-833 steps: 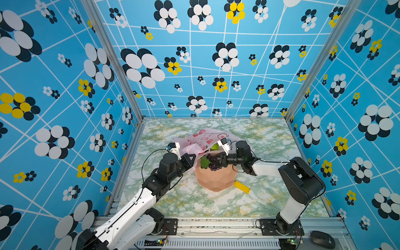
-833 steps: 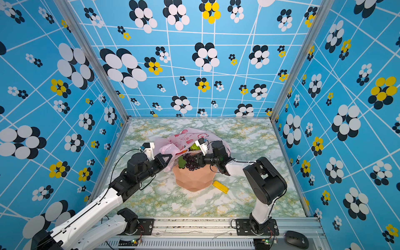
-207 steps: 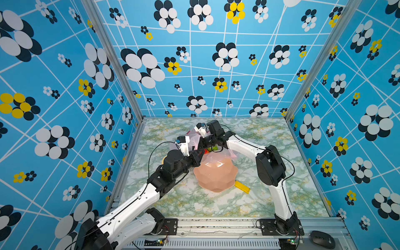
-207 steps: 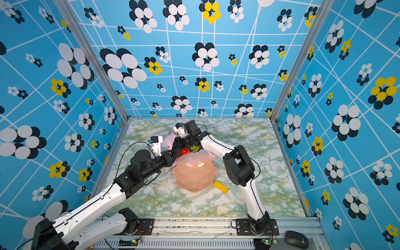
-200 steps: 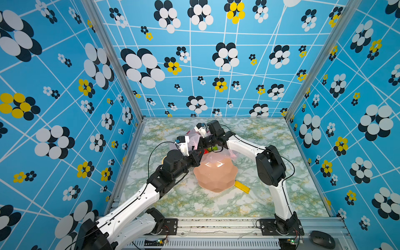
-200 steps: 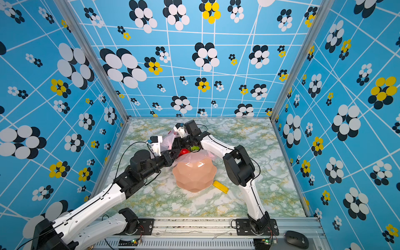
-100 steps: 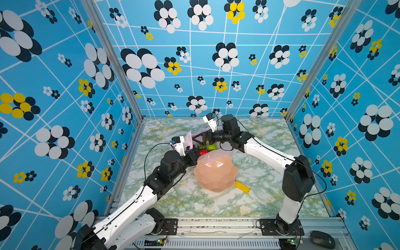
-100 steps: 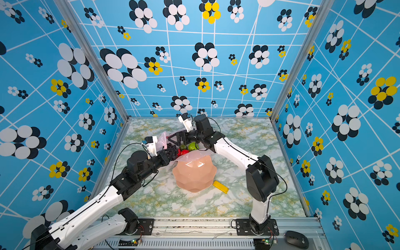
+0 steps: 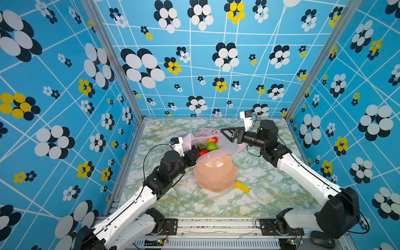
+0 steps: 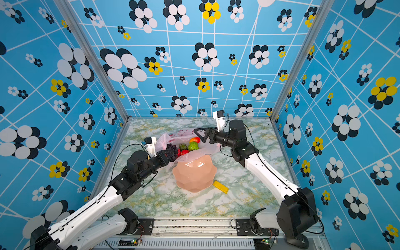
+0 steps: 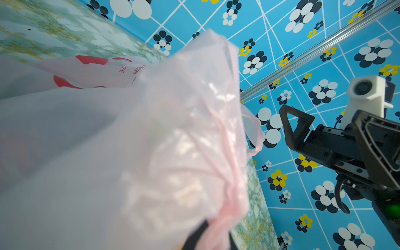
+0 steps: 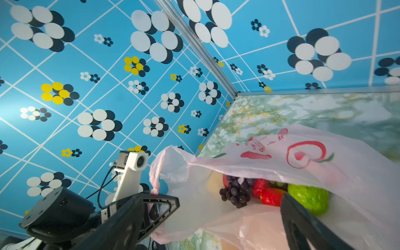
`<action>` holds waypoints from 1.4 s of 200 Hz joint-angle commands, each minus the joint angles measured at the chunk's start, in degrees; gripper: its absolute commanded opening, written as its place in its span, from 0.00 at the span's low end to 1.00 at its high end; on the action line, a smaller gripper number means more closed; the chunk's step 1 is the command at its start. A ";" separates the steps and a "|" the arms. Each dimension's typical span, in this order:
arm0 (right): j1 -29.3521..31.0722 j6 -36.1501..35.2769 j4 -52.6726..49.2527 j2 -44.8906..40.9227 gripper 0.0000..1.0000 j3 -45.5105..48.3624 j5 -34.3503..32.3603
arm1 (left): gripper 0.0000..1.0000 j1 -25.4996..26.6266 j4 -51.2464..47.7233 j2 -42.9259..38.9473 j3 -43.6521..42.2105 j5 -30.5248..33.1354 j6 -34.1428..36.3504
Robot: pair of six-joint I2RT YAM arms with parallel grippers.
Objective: Place the fruits into the plastic bag
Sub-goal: 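Withdraw the right gripper from the bag and raise it, then grasp the bag handle with the right gripper while the left gripper holds the other handle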
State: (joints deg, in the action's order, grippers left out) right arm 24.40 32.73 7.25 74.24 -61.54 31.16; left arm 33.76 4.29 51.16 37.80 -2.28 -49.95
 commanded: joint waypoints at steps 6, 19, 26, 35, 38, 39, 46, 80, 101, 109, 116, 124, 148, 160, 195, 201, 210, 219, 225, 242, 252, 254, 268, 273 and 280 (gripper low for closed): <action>0.32 -10.99 -14.22 -9.27 0.99 4.07 -9.01 | 0.00 -0.46 -0.33 -1.32 -0.58 -0.97 0.02; -0.07 -13.47 -16.40 -13.59 0.99 8.16 -14.51 | 0.00 -0.61 -0.90 -1.31 -0.47 -0.97 0.12; -0.43 -14.26 -17.15 -15.17 0.99 9.61 -15.94 | 0.00 -0.67 -0.97 -1.38 -0.45 -1.12 0.19; -0.82 -14.88 -18.68 -16.02 0.99 10.55 -17.32 | 0.00 -0.71 -1.07 -1.34 -0.45 -1.22 0.38; -0.85 -15.09 -19.09 -16.12 0.99 10.75 -17.77 | 0.00 -0.71 -1.16 -1.32 -0.45 -1.30 0.35; -0.85 -15.12 -19.28 -16.13 0.99 10.79 -17.92 | 0.00 -0.71 -1.14 -1.32 -0.40 -1.31 0.32; -0.93 -15.35 -20.32 -15.84 0.99 10.83 -18.99 | 0.00 -0.76 -1.20 -1.32 -0.40 -1.40 0.23; -1.28 -13.53 -19.11 -11.11 0.90 11.11 -19.35 | 0.00 -0.80 -1.29 -1.21 -0.05 -1.46 0.22; -1.33 -12.66 -17.52 -7.10 0.84 10.43 -19.12 | 0.00 -0.89 -1.57 -1.43 -0.10 -1.15 0.24; -1.42 -12.61 -17.12 -5.62 0.81 9.89 -19.48 | 0.00 -0.97 -1.78 -1.50 -0.01 -1.06 0.30; -1.45 -12.60 -17.08 -4.26 0.78 9.38 -20.24 | 0.00 -0.97 -1.98 -1.56 0.01 -0.99 0.38; -1.54 -12.73 -16.88 -2.90 0.75 8.84 -20.88 | 0.00 -1.06 -2.19 -1.60 0.13 -0.96 0.38; -1.80 -12.87 -16.27 0.85 0.64 7.36 -22.52 | 0.00 -1.16 -2.54 -1.67 0.16 -0.88 0.38; -1.90 -12.97 -16.03 2.38 0.61 6.88 -22.95 | 0.00 -1.19 -2.96 -1.77 0.30 -0.86 0.38; -2.17 -12.68 -16.87 4.69 0.31 4.84 -24.69 | 0.00 -1.42 -3.85 -2.27 0.69 -0.61 0.65; -2.17 -12.77 -16.85 4.77 0.25 4.41 -24.84 | 0.00 -1.49 -3.92 -2.20 0.85 -0.66 0.73; -2.25 -12.87 -16.63 4.86 0.13 3.95 -24.92 | 0.00 -1.57 -4.12 -2.12 1.02 -0.65 0.89; -2.25 -12.86 -16.45 4.91 0.02 3.23 -25.00 | 0.00 -1.69 -4.29 -1.88 1.26 -0.70 1.06; -2.25 -12.67 -16.24 5.02 0.00 2.50 -25.05 | 0.00 -1.84 -4.45 -1.77 1.51 -0.70 1.38; -2.26 -12.16 -15.54 6.09 0.00 -0.80 -23.94 | 0.00 -3.39 -5.62 -1.04 3.60 -0.68 2.75; -2.25 -11.54 -15.27 7.43 0.00 -4.05 -22.35 | 0.00 -5.05 -6.69 0.16 6.09 -1.57 3.62; -2.25 -11.44 -15.18 7.81 0.00 -4.91 -21.95 | 0.00 -5.44 -7.00 0.48 6.77 -1.86 3.87; -2.25 -10.10 -14.02 10.90 0.00 -10.93 -18.83 | 0.00 -8.85 -9.85 3.98 12.62 -4.34 5.61; -2.25 -9.59 -13.49 12.53 0.00 -13.19 -17.73 | 0.00 -10.21 -11.28 5.71 15.15 -5.09 6.28; -2.25 -9.05 -12.82 14.77 0.00 -16.93 -16.09 | 0.00 -12.69 -13.11 8.27 18.91 -5.96 7.48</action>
State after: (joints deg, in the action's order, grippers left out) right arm 22.35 21.17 -9.63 84.01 -69.06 9.58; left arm 26.52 -4.45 54.08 46.02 -4.82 -47.00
